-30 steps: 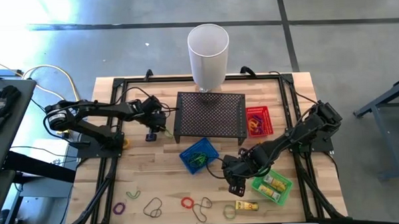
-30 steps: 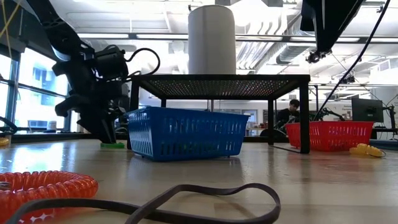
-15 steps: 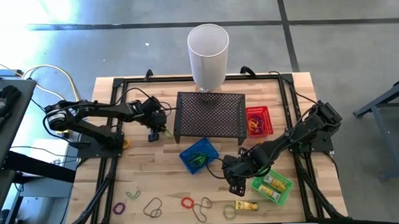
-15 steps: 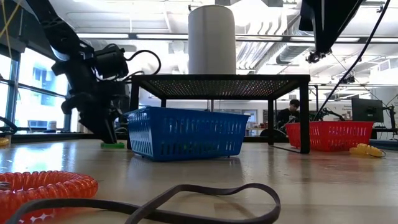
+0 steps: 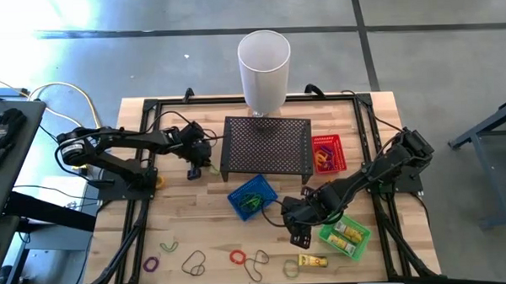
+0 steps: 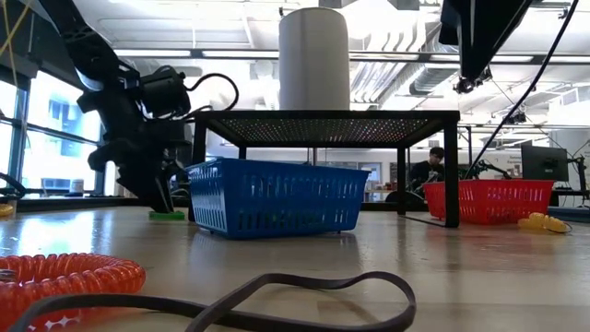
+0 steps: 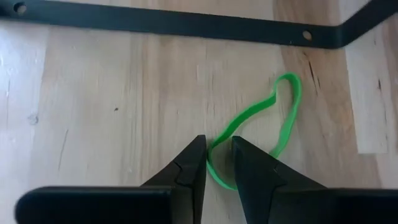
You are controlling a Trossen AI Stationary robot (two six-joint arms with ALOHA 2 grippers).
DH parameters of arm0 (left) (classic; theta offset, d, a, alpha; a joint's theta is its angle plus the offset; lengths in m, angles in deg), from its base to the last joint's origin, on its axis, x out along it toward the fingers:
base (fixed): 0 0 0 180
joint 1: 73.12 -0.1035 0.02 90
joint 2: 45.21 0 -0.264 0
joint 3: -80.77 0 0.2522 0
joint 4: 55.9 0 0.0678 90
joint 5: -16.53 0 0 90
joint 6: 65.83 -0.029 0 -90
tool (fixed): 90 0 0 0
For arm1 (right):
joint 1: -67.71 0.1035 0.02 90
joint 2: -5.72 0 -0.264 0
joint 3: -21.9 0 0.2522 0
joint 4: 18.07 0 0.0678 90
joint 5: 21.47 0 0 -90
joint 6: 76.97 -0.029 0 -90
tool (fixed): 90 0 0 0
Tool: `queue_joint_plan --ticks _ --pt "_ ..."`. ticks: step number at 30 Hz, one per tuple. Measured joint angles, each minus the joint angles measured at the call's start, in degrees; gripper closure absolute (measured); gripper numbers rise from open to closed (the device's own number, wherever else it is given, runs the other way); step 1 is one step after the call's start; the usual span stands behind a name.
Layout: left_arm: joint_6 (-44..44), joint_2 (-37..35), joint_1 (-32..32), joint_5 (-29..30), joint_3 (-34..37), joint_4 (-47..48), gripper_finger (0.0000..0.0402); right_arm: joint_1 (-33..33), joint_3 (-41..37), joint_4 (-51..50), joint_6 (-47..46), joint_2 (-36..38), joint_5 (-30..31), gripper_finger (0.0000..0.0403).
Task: Pick & Place Office Desk Supplies
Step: Put the green rubber band into the blue bin
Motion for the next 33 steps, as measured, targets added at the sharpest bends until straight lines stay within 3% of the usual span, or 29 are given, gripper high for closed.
queue_joint_plan --ticks 9,13,19,23,26,29,33 --pt "-3.36 -0.02 2.12 3.25 -0.11 -0.02 0.0393 0.66 -0.02 0.18 0.0 0.0 0.0 0.0263" --pt "-4.78 -0.02 4.37 4.69 -0.11 0.09 0.04 0.81 -0.01 0.24 -0.01 0.0 0.17 0.0263" --pt "7.11 -4.33 8.7 11.12 -0.11 0.91 0.0401 0.81 -0.02 0.27 0.0 0.0 0.11 0.0263" --pt "9.23 -11.82 13.39 10.72 -1.81 8.72 0.0401 0.81 -0.02 0.76 0.27 0.0 0.55 0.0263" --pt "11.13 -17.53 17.92 13.46 -4.9 19.57 0.0401 0.76 -0.02 1.15 0.91 0.0 1.61 0.0263" --pt "16.36 -22.05 22.92 14.26 -9.45 29.74 0.0401 0.76 -0.02 1.64 1.98 0.0 2.69 0.0263" --pt "24.45 -25.13 30.78 14.79 -15.33 35.8 0.0401 0.2 -0.04 3.17 3.91 0.0 4.53 0.0263"
